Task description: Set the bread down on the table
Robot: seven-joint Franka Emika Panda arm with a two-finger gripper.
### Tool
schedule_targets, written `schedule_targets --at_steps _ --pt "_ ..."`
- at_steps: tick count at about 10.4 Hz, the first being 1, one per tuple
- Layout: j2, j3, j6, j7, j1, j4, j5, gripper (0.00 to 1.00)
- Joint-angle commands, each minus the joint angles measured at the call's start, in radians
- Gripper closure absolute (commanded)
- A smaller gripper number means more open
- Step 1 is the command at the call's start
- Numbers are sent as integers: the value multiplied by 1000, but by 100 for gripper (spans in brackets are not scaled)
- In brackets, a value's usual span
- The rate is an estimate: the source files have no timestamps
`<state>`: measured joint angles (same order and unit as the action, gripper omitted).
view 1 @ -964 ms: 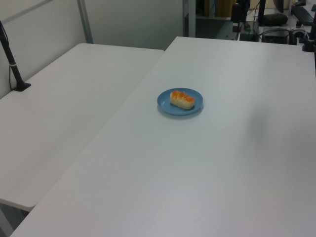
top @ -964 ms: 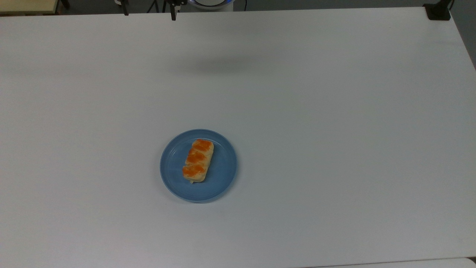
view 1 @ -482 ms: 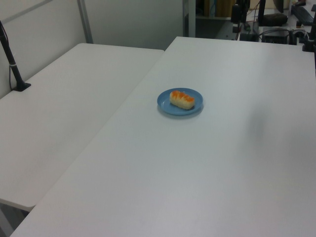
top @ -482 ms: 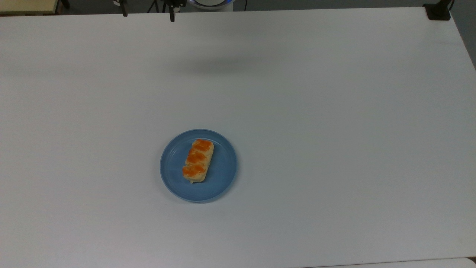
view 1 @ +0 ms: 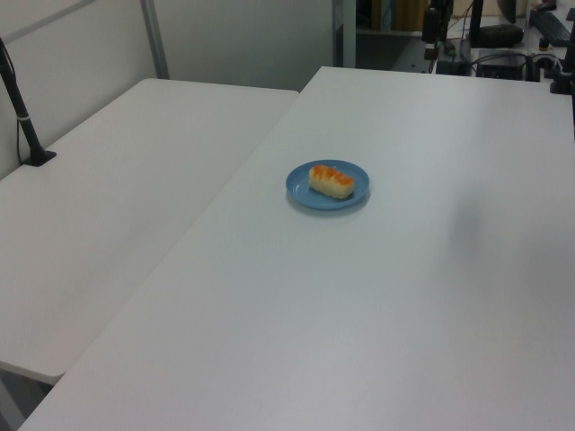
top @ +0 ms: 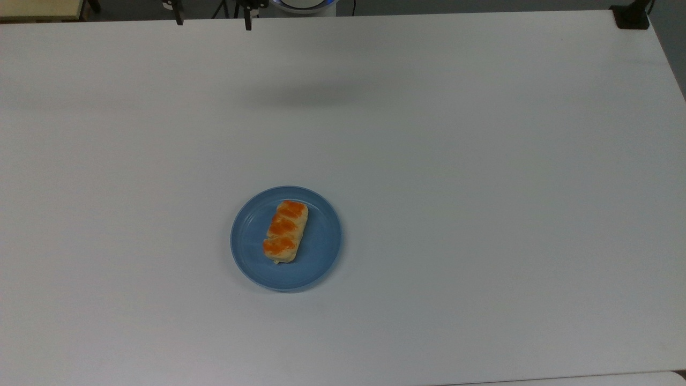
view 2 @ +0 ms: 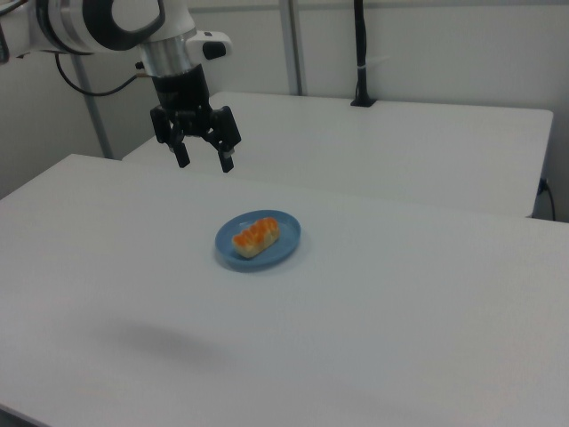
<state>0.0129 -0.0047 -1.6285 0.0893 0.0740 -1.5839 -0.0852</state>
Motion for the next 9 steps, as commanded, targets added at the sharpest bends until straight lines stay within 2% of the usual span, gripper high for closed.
schedule_targets --at_steps 1,9 --pt "-4 -11 -28 17 -17 -19 -18 0" --pt "12 -11 -18 20 -14 -30 -18 0"
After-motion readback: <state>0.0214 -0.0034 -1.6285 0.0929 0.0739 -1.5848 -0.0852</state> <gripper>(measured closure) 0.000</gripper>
